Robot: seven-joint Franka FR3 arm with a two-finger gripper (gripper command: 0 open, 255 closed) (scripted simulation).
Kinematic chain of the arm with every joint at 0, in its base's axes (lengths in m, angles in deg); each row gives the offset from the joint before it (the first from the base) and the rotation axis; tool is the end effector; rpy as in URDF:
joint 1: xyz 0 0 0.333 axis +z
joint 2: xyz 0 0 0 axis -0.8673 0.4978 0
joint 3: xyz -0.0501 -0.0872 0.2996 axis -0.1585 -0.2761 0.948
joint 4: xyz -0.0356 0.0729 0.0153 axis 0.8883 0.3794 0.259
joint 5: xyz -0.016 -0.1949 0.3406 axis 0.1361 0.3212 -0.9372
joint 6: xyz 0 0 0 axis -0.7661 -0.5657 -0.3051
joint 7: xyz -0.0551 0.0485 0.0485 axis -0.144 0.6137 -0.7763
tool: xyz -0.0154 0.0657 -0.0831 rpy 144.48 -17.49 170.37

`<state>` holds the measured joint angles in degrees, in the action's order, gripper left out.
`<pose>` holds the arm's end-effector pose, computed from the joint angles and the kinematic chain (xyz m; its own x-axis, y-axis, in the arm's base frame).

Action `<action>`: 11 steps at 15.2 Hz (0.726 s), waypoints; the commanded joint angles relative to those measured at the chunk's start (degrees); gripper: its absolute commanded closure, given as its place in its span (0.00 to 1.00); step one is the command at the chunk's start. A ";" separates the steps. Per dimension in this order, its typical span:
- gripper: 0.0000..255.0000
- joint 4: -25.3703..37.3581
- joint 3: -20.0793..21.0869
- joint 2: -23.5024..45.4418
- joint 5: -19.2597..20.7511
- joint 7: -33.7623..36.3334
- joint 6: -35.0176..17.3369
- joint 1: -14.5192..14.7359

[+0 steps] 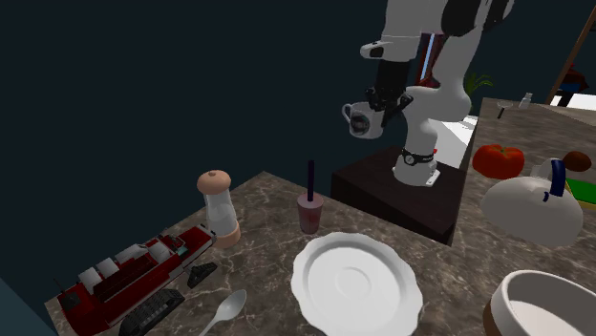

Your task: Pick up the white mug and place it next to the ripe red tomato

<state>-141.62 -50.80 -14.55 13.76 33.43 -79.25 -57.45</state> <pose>0.3722 0.0426 0.5101 0.9960 0.0876 -0.0202 0.0885 -0.9950 0.0467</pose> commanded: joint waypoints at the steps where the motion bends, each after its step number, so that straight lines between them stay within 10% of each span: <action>1: 1.00 -2.86 0.87 -4.28 -0.79 1.11 1.46 0.74; 11: 1.00 -13.59 7.47 -25.42 -7.73 9.12 11.87 6.98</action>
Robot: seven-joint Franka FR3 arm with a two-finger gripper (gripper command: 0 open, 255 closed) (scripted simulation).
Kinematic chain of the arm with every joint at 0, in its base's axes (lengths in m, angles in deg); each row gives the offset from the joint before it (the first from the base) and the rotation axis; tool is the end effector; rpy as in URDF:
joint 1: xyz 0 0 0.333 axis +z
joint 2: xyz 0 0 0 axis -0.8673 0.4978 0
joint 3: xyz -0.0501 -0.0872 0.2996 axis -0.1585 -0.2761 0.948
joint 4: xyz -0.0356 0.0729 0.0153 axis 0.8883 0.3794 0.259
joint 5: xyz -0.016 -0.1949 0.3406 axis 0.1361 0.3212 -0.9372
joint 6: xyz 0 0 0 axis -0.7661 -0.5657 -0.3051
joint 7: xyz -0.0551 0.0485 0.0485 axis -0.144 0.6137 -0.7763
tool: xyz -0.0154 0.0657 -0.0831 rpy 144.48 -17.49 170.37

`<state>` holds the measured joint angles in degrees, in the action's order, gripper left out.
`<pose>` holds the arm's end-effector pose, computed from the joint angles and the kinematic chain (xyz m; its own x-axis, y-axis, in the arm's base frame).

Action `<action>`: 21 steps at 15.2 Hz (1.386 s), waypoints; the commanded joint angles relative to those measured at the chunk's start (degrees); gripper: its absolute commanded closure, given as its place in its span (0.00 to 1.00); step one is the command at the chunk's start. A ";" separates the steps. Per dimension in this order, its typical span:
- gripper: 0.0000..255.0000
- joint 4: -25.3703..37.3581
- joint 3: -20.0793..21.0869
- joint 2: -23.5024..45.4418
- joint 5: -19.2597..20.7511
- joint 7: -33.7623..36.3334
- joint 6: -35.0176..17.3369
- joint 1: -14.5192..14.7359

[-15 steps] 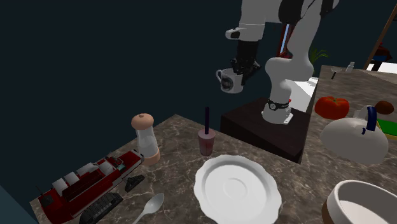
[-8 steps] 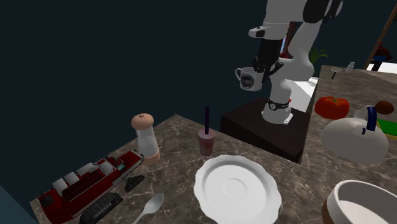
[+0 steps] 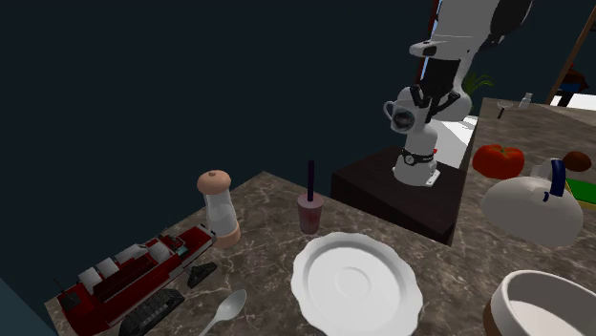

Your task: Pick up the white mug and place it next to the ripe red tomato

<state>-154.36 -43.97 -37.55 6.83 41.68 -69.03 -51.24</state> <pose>0.2427 0.1034 0.5106 0.9960 0.0872 -0.0187 0.0880 -0.9950 0.0468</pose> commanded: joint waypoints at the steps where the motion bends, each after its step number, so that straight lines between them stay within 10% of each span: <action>1: 1.00 -1.51 1.45 -4.41 -1.72 1.88 2.95 1.58; 21: 1.00 1.34 23.07 -29.21 -28.15 28.60 26.86 17.27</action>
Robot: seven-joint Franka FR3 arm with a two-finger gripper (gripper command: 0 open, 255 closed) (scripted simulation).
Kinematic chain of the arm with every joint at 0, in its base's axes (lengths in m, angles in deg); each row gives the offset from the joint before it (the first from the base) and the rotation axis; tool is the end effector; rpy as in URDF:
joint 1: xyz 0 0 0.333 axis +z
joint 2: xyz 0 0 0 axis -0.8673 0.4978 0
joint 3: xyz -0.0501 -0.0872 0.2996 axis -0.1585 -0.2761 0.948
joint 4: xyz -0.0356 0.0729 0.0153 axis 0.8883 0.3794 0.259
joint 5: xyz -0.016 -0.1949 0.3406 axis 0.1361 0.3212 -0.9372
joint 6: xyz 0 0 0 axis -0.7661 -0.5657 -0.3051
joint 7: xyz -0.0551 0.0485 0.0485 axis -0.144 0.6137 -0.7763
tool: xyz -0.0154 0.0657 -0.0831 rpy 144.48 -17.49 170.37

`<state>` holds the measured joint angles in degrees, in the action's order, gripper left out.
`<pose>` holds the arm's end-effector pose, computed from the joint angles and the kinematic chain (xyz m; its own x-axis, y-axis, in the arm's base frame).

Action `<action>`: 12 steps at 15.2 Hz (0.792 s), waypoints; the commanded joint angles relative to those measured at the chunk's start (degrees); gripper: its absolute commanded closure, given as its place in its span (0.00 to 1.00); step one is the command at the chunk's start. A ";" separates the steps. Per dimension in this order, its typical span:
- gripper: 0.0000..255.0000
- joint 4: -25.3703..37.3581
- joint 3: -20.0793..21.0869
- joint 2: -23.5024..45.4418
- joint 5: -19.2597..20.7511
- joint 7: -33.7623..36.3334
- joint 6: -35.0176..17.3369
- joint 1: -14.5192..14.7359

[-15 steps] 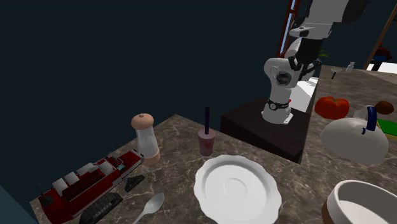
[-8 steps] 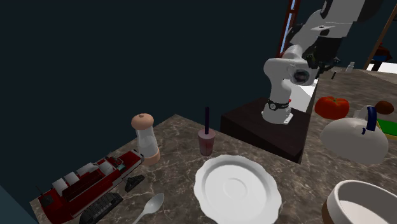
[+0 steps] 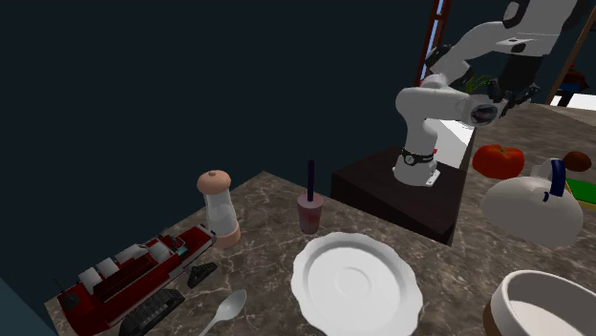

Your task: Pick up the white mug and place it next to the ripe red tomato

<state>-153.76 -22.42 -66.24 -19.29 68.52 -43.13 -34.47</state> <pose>-0.0086 0.2182 0.5132 0.9960 0.0877 -0.0155 0.0883 -0.9950 0.0458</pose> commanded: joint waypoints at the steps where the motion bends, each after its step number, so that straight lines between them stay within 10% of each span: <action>1: 1.00 1.61 2.65 -0.95 -3.59 3.24 1.77 0.89; 12: 1.00 14.63 13.60 -2.38 -20.01 19.74 7.80 1.69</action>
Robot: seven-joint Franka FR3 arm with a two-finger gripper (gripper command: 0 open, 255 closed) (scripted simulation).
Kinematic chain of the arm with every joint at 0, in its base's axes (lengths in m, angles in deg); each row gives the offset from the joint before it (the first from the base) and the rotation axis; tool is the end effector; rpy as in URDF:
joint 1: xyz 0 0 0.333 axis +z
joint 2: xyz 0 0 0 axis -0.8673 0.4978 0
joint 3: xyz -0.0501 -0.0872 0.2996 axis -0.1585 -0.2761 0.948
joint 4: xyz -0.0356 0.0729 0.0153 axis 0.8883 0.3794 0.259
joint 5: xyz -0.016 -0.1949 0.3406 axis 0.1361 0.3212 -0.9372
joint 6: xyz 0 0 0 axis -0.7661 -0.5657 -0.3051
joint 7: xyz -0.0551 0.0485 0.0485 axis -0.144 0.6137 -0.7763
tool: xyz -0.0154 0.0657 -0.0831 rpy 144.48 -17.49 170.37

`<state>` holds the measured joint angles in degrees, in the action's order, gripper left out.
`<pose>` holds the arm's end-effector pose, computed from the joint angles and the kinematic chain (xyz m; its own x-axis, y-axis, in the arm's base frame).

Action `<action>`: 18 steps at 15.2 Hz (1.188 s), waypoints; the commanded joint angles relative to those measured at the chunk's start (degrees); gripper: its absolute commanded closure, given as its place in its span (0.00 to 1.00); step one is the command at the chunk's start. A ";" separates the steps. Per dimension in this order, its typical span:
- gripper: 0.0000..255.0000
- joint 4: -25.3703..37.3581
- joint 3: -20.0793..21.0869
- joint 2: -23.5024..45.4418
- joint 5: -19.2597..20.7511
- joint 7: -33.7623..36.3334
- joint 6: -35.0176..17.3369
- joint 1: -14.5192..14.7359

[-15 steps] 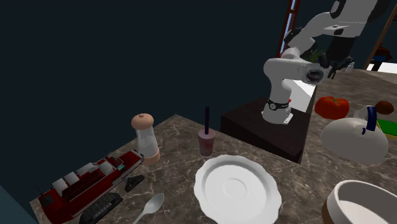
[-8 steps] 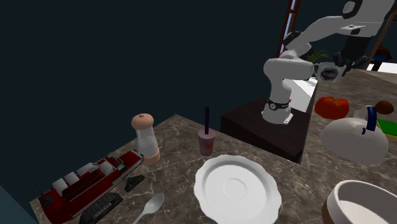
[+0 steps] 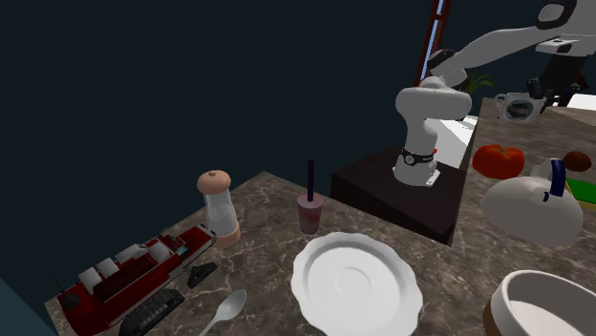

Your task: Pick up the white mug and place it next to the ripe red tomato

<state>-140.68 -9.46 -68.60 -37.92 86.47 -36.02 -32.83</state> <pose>-0.1516 0.2889 0.5101 0.9961 0.0867 -0.0187 0.0875 -0.9951 0.0468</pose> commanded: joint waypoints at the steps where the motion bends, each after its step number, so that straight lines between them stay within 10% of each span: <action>1: 1.00 3.01 1.49 0.10 -2.77 3.31 0.99 -0.15; 18: 1.00 -5.18 11.42 -7.05 -13.13 5.41 -2.87 4.07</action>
<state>-145.12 1.25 -75.07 -50.31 91.76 -38.64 -29.25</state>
